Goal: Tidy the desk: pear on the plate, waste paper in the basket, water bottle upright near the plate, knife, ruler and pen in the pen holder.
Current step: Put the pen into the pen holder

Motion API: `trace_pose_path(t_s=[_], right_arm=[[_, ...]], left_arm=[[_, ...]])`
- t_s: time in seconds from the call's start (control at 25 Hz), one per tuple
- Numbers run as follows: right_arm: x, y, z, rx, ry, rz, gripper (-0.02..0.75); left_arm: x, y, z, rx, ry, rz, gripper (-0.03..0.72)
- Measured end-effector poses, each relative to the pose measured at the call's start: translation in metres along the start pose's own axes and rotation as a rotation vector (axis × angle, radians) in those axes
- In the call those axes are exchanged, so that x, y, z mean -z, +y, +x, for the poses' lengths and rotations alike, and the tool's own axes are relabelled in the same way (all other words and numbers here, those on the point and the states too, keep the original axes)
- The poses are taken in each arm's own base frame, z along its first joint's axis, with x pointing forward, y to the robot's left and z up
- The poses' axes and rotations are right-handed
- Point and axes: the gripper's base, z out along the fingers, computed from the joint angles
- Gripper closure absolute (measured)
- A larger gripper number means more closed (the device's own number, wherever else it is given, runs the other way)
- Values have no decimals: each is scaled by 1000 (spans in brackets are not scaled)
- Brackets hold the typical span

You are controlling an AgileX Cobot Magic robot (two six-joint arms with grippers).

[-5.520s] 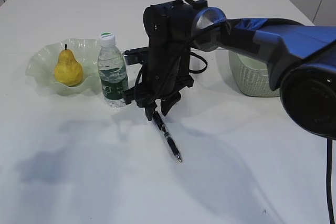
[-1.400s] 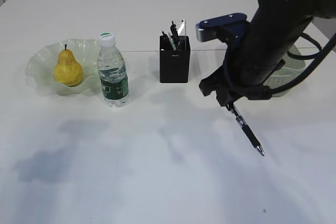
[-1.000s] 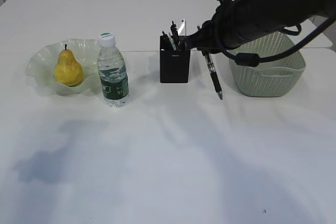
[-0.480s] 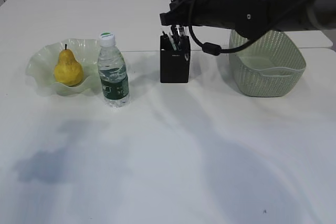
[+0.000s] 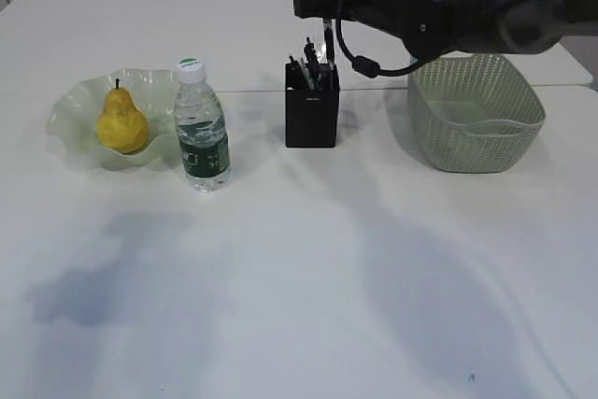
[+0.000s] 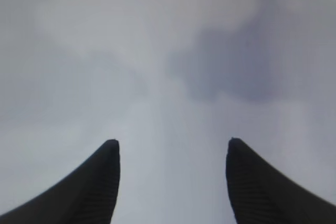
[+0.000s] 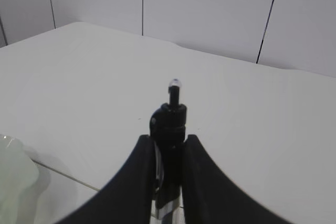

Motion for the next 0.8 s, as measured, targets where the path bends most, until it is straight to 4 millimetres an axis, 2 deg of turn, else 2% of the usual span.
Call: trace_pose_path(t_s=[0.56, 0.8], right_arm=[[-16, 5, 37, -23, 16, -12, 648], [-19, 6, 47, -37, 33, -13, 648]], left_arm=[[0, 0, 0, 0, 0, 0, 241], [0, 0, 0, -1, -2, 0, 241]])
